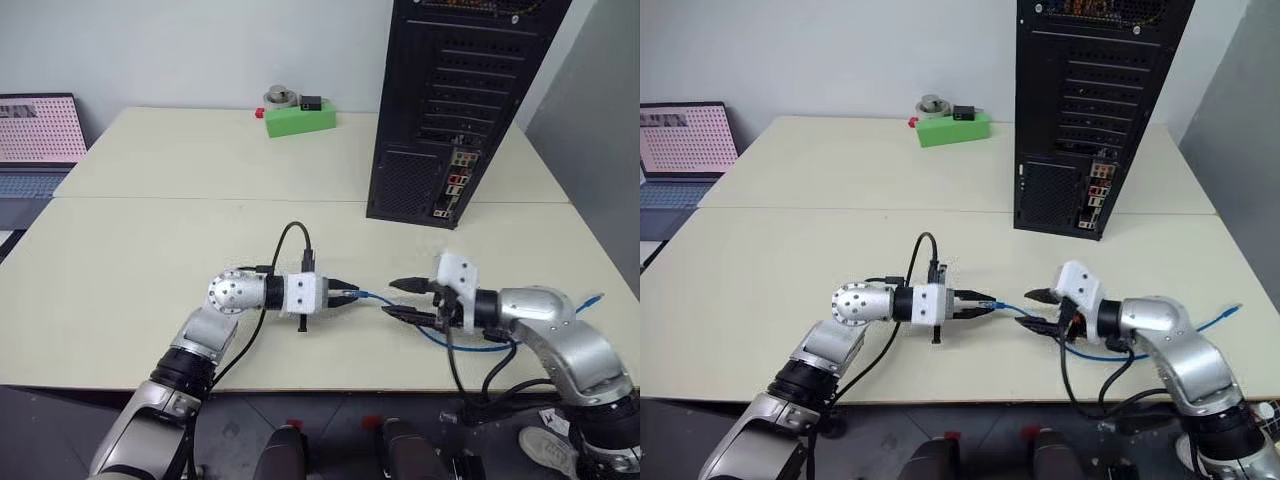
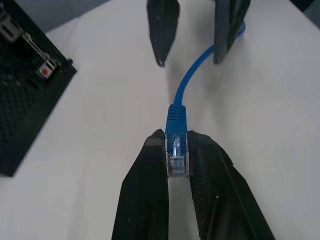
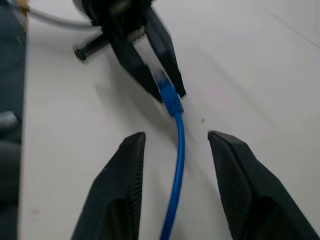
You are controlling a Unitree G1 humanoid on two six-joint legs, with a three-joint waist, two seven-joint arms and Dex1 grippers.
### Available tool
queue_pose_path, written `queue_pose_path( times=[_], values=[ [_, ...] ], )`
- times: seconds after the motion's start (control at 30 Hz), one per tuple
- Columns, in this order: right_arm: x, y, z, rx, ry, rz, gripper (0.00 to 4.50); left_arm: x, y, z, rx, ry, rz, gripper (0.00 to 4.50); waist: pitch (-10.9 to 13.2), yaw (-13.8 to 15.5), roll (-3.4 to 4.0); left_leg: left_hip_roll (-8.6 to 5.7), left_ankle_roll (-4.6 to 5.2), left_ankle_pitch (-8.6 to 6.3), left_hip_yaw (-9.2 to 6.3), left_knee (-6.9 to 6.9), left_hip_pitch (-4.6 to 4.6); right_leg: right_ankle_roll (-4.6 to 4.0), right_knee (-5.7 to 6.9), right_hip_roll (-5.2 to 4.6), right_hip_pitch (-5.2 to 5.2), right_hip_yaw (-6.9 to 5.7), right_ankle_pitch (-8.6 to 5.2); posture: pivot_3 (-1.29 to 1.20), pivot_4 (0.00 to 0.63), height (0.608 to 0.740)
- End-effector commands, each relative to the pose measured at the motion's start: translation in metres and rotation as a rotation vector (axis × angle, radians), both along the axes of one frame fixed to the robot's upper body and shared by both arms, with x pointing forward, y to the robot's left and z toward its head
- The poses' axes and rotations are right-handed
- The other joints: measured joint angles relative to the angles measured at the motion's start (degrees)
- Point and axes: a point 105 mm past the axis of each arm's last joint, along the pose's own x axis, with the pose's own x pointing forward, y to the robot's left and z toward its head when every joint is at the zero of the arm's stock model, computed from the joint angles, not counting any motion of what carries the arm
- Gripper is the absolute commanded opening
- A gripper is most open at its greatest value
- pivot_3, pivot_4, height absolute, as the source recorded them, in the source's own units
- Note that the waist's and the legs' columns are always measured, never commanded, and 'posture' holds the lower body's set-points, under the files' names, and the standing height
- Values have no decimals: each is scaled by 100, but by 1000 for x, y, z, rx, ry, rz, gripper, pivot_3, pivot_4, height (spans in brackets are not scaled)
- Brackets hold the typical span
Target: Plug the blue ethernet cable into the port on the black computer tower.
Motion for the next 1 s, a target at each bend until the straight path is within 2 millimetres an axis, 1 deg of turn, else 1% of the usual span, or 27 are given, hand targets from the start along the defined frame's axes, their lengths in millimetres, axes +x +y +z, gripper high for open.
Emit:
queue_pose_path(
  times=[0.03,0.07,0.2,0.3,0.47,0.63,0.87,0.93,0.97,1.0],
  values=[
    [-5,5,13,153,81,-32,3249,-8,-2,10,-42,-295,-81,282,-2,1,-2,1,0,0,-1,0,1,0,0,0,1,-1,0,0,150,740],
    [-4,6,13,178,103,-45,3514,-7,-2,13,-63,-345,-82,282,-2,2,-2,1,0,0,0,0,2,0,0,0,2,0,0,0,150,740],
    [-1,12,11,239,166,-73,3582,-14,-3,24,-129,-501,-122,282,-2,7,-3,0,0,0,0,0,0,3,-1,-1,2,-1,1,0,150,740],
    [-1,18,9,275,214,-68,3582,-15,-4,31,-175,-577,-123,282,-2,6,-2,0,0,0,0,0,0,5,0,0,3,-1,1,0,150,740],
    [-1,24,11,304,245,-51,3582,-16,-7,33,-186,-613,-134,282,-2,3,-2,0,0,0,0,0,1,9,0,0,4,-2,0,0,150,740],
    [-1,27,19,336,245,-23,3582,-16,-8,34,-186,-631,-130,282,-2,2,-2,0,0,0,0,0,1,10,0,1,4,-3,0,0,150,740],
    [-1,28,22,342,241,-18,3582,-15,-8,34,-186,-641,-125,282,-2,1,-2,0,0,0,0,0,1,10,0,1,4,-3,-1,0,150,740],
    [0,28,22,342,237,-23,3220,-15,-8,34,-187,-642,-123,282,-2,1,-2,0,0,0,0,0,1,10,1,1,4,-3,-1,0,150,740],
    [0,28,22,345,237,-23,3147,-15,-8,33,-187,-642,-124,282,-2,1,-2,0,0,0,0,0,1,10,1,1,4,-3,-1,0,150,740],
    [0,28,22,347,237,-24,2837,-16,-9,33,-187,-644,-126,282,-2,0,-2,0,0,0,0,0,1,10,0,1,4,-3,-1,0,150,740]
  ],
)
